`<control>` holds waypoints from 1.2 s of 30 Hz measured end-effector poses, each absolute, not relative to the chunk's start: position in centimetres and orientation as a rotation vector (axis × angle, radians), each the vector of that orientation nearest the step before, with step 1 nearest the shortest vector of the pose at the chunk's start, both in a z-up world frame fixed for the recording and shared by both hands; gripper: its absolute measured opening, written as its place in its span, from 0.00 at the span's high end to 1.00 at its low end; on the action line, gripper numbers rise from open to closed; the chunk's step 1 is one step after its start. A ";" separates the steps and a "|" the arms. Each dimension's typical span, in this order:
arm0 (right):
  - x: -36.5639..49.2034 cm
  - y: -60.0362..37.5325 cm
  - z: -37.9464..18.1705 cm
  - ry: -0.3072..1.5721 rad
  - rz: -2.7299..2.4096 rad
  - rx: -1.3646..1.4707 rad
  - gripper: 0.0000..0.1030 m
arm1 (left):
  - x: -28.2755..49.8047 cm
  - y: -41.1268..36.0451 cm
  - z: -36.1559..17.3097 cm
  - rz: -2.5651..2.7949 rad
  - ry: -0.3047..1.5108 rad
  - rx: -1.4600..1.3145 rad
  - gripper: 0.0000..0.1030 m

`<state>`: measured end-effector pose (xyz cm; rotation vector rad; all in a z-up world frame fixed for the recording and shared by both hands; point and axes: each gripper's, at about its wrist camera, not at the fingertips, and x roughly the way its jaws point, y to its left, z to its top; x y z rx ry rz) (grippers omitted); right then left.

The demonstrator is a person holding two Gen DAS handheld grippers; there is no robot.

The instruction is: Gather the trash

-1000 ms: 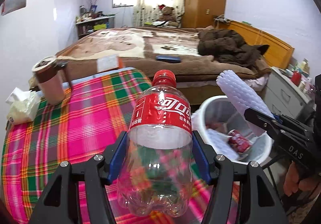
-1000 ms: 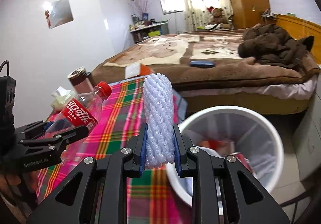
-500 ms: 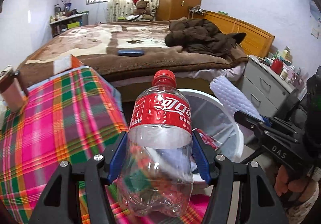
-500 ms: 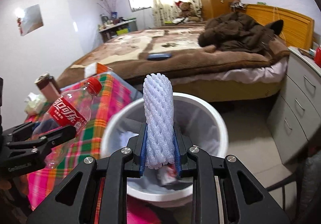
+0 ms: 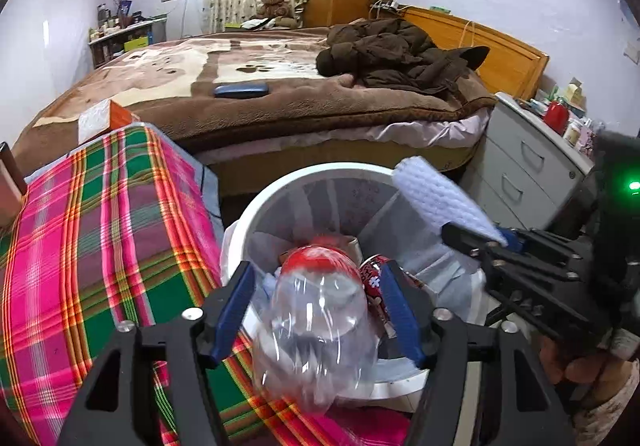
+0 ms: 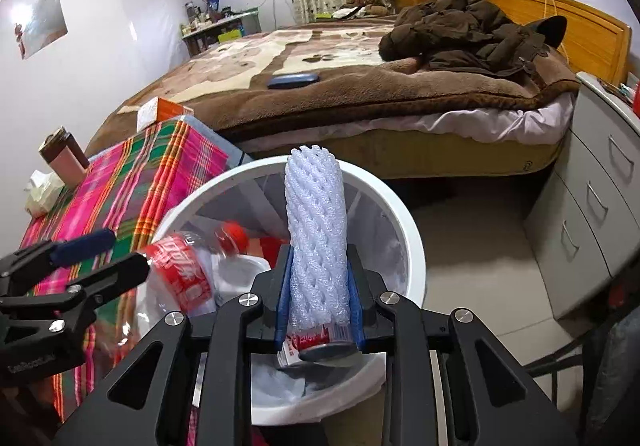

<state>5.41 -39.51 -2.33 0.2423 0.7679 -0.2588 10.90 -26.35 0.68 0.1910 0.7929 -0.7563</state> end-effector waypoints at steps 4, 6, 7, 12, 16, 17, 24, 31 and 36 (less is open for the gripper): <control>5.1 -39.5 -2.3 0.758 -0.242 0.249 0.39 | 10.8 -25.9 1.1 -0.735 0.777 0.188 0.24; 4.8 -39.4 -2.2 0.747 -0.240 0.252 0.39 | 10.8 -25.5 1.3 -0.727 0.775 0.185 0.23; 4.6 -39.2 -2.0 0.746 -0.243 0.248 0.39 | 10.7 -25.3 1.3 -0.723 0.775 0.183 0.23; 4.0 -38.4 -1.4 0.730 -0.246 0.247 0.39 | 10.3 -23.7 1.8 -0.691 0.763 0.156 0.23; 2.8 -37.4 -0.6 0.696 -0.243 0.247 0.39 | 9.5 -22.2 2.4 -0.676 0.735 0.129 0.22; 2.5 -37.1 -0.3 0.686 -0.241 0.246 0.39 | 9.3 -21.8 2.5 -0.670 0.728 0.118 0.22; 0.8 -34.4 0.9 0.618 -0.217 0.223 0.39 | 6.8 -19.2 3.5 -0.601 0.644 0.116 0.22; -1.1 -31.7 1.5 0.559 -0.197 0.202 0.39 | 4.7 -16.1 4.1 -0.542 0.593 0.091 0.22; -2.1 -30.6 1.5 0.530 -0.211 0.193 0.39 | 3.3 -14.6 4.3 -0.474 0.552 0.097 0.22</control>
